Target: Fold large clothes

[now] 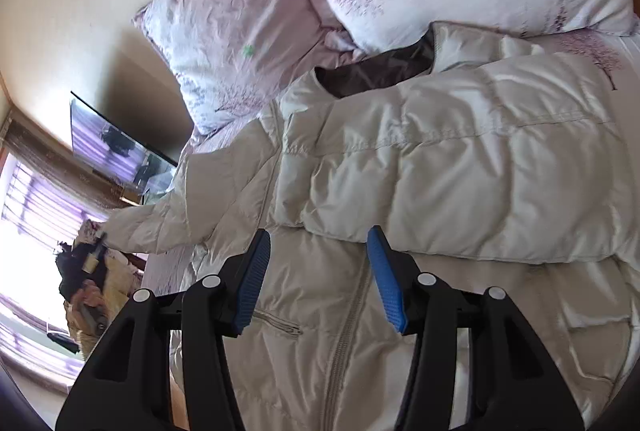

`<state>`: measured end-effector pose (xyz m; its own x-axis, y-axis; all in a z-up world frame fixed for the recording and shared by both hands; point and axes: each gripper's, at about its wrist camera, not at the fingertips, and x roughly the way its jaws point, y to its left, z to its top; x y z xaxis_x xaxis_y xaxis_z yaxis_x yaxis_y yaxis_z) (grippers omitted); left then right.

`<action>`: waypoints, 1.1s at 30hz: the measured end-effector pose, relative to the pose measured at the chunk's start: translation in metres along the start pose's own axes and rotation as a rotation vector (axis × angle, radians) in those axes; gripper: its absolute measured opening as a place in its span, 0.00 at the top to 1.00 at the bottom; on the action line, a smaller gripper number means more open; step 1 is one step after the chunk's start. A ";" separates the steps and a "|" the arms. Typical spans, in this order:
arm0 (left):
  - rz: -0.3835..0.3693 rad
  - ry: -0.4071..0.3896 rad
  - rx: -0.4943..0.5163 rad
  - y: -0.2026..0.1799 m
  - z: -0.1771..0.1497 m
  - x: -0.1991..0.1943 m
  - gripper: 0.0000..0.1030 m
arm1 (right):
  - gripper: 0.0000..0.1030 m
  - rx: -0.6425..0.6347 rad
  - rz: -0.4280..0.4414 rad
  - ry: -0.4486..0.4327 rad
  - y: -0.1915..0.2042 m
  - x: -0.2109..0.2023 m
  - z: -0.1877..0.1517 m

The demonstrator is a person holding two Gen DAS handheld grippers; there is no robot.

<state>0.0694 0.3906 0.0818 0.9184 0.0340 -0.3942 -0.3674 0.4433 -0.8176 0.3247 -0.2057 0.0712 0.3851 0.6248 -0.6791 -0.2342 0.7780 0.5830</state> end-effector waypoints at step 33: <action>-0.361 0.887 0.586 -0.209 -0.366 0.149 0.10 | 0.49 0.164 -0.053 -0.082 -0.068 -0.020 0.006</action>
<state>0.2290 -0.0246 0.0409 0.4415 -0.7278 -0.5247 0.2391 0.6591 -0.7130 0.3388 -0.2712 0.0477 0.4662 0.5707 -0.6760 -0.0659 0.7844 0.6167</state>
